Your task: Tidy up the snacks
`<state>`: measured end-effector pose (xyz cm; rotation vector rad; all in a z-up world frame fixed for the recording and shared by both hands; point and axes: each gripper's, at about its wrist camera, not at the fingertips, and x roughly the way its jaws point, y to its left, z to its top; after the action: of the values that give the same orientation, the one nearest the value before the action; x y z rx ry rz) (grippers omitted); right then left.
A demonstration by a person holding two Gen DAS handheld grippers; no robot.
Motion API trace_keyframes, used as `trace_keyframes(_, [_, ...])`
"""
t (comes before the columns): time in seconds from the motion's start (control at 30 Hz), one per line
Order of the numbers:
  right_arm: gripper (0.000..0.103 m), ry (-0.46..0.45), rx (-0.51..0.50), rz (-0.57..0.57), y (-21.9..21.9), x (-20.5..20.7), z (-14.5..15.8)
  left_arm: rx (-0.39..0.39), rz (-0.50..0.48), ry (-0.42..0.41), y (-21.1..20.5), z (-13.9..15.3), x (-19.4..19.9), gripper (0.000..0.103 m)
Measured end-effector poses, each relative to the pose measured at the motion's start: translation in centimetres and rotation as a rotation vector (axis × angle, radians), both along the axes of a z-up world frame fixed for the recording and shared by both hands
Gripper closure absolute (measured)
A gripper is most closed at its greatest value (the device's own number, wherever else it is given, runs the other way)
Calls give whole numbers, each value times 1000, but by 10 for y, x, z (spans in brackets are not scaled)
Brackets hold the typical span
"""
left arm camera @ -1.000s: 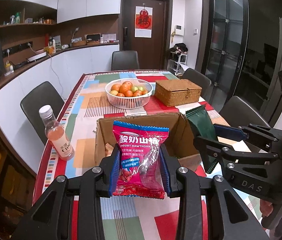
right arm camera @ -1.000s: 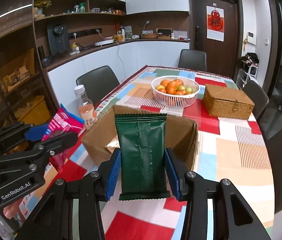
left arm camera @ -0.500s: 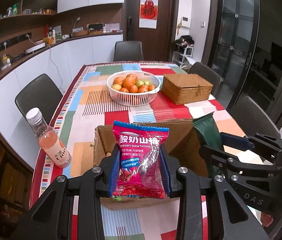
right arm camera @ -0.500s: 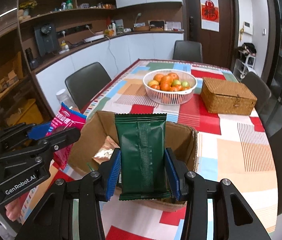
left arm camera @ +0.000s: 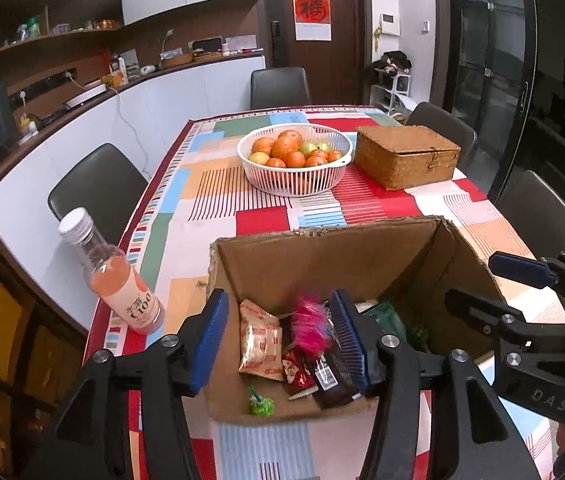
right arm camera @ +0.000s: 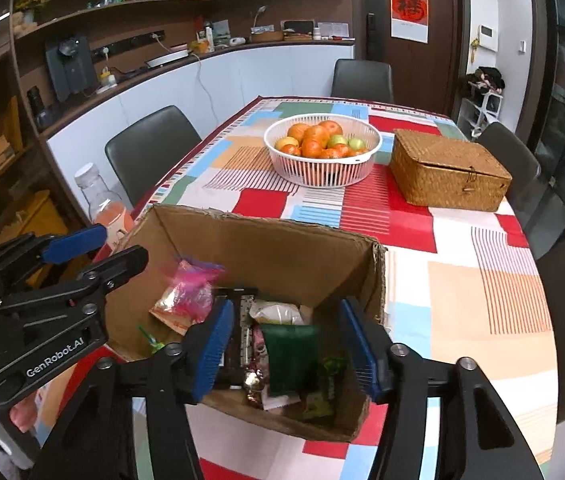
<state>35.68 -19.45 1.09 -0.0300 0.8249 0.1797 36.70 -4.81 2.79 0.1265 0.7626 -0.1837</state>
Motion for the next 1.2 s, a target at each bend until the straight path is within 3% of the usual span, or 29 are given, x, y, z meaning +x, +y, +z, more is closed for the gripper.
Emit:
trace_keyframes(0.2, [35,-55,-19,-29,-1,-27,9,-10,11,-76,8,16,-42,42])
trace_keyframes(0.5, [20,-219,-12,-91,-6,-107,38,-20,2,-193,15,37,-120,33])
trace_keyframes(0.83, [15,-290,-3,-132,-5,-190,38,-9,5,-311,25,47,-200,13])
trace_keyframes(1.2, [11,-332,-50,-174,0,-251,33,1,31,-341,36,40,-257,3])
